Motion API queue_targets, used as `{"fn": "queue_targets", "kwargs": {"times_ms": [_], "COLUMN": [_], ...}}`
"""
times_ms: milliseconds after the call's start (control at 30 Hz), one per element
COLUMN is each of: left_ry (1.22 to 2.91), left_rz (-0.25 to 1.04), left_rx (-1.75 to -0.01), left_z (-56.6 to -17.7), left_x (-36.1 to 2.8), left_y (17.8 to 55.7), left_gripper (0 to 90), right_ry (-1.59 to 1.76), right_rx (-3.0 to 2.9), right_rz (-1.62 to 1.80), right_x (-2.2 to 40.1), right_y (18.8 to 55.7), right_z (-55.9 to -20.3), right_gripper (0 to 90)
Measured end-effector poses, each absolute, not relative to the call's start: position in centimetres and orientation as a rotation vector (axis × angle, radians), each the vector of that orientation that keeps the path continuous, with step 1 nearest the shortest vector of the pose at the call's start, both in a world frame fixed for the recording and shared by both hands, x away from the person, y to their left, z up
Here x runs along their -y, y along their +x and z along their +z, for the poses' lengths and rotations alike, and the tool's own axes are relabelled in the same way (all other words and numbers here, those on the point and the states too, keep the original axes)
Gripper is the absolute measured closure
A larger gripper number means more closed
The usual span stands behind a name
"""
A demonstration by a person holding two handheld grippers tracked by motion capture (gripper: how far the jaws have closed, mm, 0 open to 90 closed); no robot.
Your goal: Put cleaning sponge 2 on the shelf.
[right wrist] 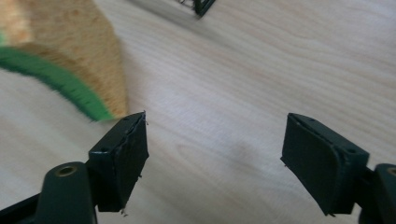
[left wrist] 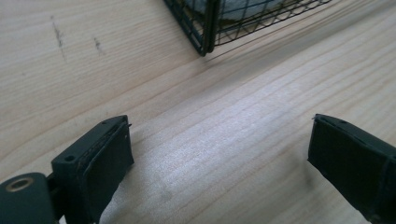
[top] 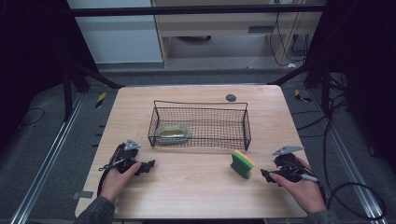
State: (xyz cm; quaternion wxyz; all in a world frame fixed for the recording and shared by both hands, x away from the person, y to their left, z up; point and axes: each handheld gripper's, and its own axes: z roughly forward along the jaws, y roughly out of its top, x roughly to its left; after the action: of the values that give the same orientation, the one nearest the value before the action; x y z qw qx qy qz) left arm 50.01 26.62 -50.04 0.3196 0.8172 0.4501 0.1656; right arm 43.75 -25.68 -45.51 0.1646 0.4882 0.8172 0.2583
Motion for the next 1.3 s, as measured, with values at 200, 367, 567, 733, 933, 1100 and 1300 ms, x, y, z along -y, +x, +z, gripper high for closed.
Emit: {"fn": "queue_targets", "kwargs": {"times_ms": [200,367,567,733,933,1100,1300], "left_ry": [2.17,2.144,2.122,2.123,2.124,2.127,2.129], "left_rz": [0.482,0.493,0.496,0.496,0.497,0.494,0.492], "left_rx": [-1.16,-1.153,-1.139,-1.137,-1.136,-1.129,-1.125], "left_z": [-50.3,-50.6,-50.9,-50.9,-50.9,-50.9,-50.9], "left_x": [-26.3,-26.3,-26.4,-26.4,-26.4,-26.4,-26.5], "left_y": [50.0,50.0,50.1,50.1,50.2,50.2,50.2], "left_gripper": [3.7,0.3,0.0,0.0,0.0,0.0,0.0], "right_ry": [1.442,1.402,1.326,1.278,1.228,1.205,1.167], "right_rx": [-2.369,-2.388,-2.426,-2.441,-2.455,-2.488,-2.549], "right_rz": [0.73,0.721,0.724,0.722,0.728,0.749,0.704], "right_x": [25.3,24.4,23.0,21.9,20.7,19.0,16.8], "right_y": [42.9,42.0,41.3,41.2,41.8,42.7,44.1], "right_z": [-44.6,-43.3,-40.9,-39.1,-38.1,-37.4,-37.8], "right_gripper": [17.5,18.2,22.5,23.0,23.5,24.3,26.7]}}
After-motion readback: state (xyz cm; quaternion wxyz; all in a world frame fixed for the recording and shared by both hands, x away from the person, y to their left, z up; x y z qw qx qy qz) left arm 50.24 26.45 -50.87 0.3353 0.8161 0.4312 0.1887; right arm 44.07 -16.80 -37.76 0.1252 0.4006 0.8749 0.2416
